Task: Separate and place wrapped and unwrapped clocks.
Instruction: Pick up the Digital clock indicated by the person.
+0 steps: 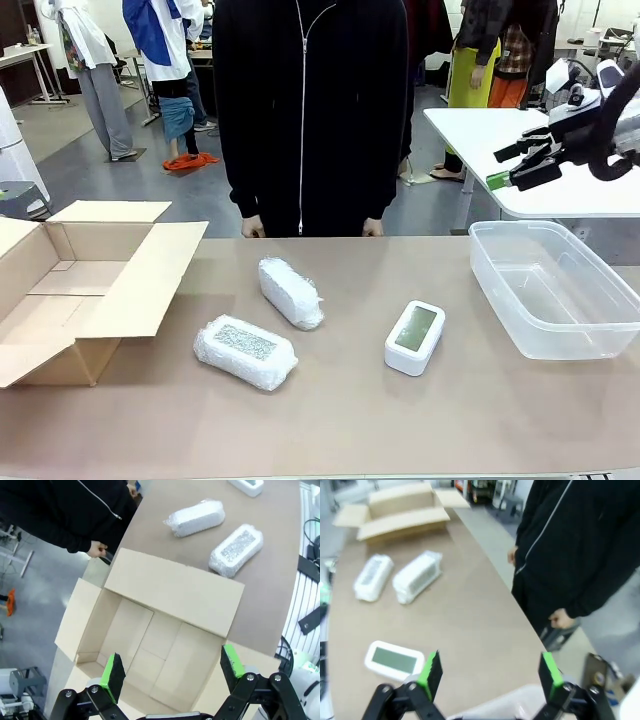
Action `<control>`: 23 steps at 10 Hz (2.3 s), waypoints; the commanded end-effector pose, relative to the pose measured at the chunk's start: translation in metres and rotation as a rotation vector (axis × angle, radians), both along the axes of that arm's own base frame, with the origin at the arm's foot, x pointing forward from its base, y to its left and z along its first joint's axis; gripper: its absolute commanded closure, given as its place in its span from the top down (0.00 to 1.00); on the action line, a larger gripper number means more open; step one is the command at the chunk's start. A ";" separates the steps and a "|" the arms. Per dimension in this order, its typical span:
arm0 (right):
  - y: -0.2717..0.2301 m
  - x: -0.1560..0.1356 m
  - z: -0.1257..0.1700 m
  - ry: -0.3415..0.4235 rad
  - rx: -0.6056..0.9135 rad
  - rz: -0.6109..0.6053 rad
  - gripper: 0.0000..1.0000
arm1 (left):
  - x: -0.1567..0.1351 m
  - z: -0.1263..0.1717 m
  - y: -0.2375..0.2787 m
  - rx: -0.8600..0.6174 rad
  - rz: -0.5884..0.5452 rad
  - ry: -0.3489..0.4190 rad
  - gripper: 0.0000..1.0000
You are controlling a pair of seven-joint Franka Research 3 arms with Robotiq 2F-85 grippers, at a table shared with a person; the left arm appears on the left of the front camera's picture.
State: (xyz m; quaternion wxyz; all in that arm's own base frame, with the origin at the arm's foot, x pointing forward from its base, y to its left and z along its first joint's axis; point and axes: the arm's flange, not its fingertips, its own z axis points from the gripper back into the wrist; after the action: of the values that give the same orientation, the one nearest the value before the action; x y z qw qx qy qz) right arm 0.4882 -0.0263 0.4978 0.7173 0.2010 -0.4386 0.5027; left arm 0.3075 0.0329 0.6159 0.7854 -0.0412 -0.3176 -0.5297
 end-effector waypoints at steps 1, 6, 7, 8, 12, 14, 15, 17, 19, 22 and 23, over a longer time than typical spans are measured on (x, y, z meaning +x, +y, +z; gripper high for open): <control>-0.004 0.038 -0.028 0.010 -0.013 0.040 1.00 | 0.029 0.010 0.027 -0.036 -0.017 0.073 1.00; -0.031 0.051 -0.041 0.050 -0.302 0.015 1.00 | 0.064 0.000 0.046 -0.124 -0.024 0.076 1.00; -0.040 0.049 -0.036 0.050 -0.348 0.022 1.00 | 0.065 0.000 0.046 -0.124 -0.026 0.074 1.00; -0.046 0.047 -0.030 0.044 -0.376 0.023 1.00 | 0.065 0.001 0.046 -0.126 -0.035 0.069 1.00; -0.069 0.041 -0.017 0.069 -0.475 -0.001 1.00 | 0.065 0.001 0.044 -0.055 0.000 0.083 1.00; -0.082 0.039 -0.006 0.059 -0.496 -0.014 1.00 | 0.066 0.001 0.045 -0.042 0.015 0.088 1.00; -0.082 0.038 -0.005 0.057 -0.495 -0.021 1.00 | 0.067 0.001 0.046 -0.041 0.015 0.086 1.00; -0.077 0.038 -0.006 0.054 -0.494 -0.039 1.00 | 0.064 0.002 0.046 -0.025 0.028 0.079 1.00; -0.085 0.037 -0.007 0.040 -0.481 -0.009 1.00 | 0.066 -0.002 0.044 -0.058 0.026 0.088 1.00; -0.085 0.037 -0.007 0.040 -0.481 -0.009 1.00 | 0.066 -0.002 0.044 -0.058 0.026 0.088 1.00; -0.085 0.037 -0.007 0.040 -0.481 -0.009 1.00 | 0.066 -0.002 0.044 -0.058 0.026 0.088 1.00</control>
State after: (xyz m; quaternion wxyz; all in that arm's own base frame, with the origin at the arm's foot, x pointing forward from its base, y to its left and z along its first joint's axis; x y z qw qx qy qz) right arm 0.5261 -0.1100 0.4916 0.7563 0.0319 -0.2936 0.5838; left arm 0.3729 0.0763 0.6143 0.8050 -0.0806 -0.2975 -0.5068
